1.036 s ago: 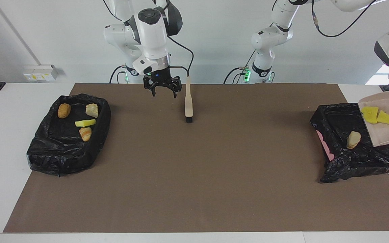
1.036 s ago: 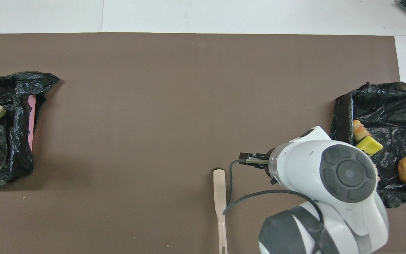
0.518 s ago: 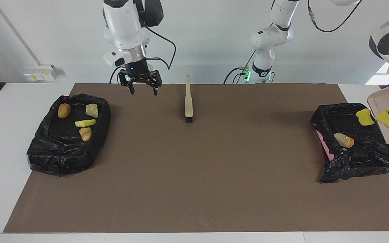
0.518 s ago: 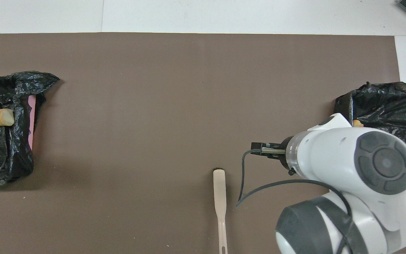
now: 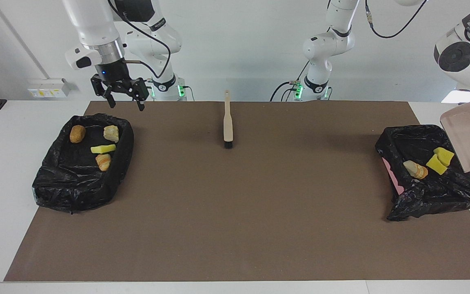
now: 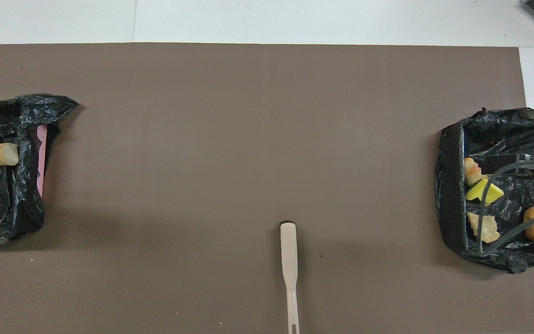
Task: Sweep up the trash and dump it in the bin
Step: 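Tip the dustpan into the bag with the left gripper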
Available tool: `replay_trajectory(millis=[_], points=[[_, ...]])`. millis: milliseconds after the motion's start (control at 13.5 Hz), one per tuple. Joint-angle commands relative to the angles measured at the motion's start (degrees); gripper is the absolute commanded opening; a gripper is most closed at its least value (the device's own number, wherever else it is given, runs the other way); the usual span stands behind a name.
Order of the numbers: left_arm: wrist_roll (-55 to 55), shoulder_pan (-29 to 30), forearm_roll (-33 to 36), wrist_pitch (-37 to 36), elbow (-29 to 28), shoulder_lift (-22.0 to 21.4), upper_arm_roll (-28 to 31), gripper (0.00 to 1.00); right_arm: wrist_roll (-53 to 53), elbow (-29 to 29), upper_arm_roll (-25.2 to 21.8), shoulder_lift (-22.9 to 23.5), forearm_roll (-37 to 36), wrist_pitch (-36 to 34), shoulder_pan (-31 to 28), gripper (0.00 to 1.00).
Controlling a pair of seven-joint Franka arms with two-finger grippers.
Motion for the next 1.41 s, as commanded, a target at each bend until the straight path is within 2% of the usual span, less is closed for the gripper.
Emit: replay_trajectory(millis=[0, 222, 444, 592, 740, 1184, 1332], points=[[-1.78, -1.52, -0.13, -1.57, -1.89, -1.86, 0.22, 0.00, -4.28, 10.77, -2.47, 6.91, -0.56, -5.58, 0.30, 1.00], [-2.30, -6.86, -7.06, -9.62, -0.67, -1.51, 0.13, 0.00, -4.46, 11.43, -0.98, 7.46, 1.90, -5.67, -3.22, 1.00], [-8.26, -12.94, -15.42, -20.97, 2.15, -0.63, 0.13, 0.00, -4.37, 10.20, -1.07, 6.58, 2.00, -5.85, -2.43, 1.00], [-11.43, -15.76, -22.43, -24.84, 2.24, -0.71, 0.13, 0.00, -4.90, 11.16, -1.16, 6.50, 2.09, -8.64, -2.43, 1.00], [-19.40, -17.34, -30.34, -28.19, 2.24, -0.89, 0.13, 0.00, -7.44, 11.95, -1.59, 6.50, 2.61, -12.51, -2.26, 1.00], [-33.29, -20.15, -52.23, -29.70, 1.36, -0.72, 0.04, 0.00, -7.62, 10.55, -1.16, 5.00, 2.61, -11.04, -2.26, 1.00], [-44.25, -25.93, -56.11, -29.70, 1.18, 0.25, 0.04, 0.00, -7.89, 10.11, -1.16, 5.00, 2.61, -9.90, -2.35, 1.00]])
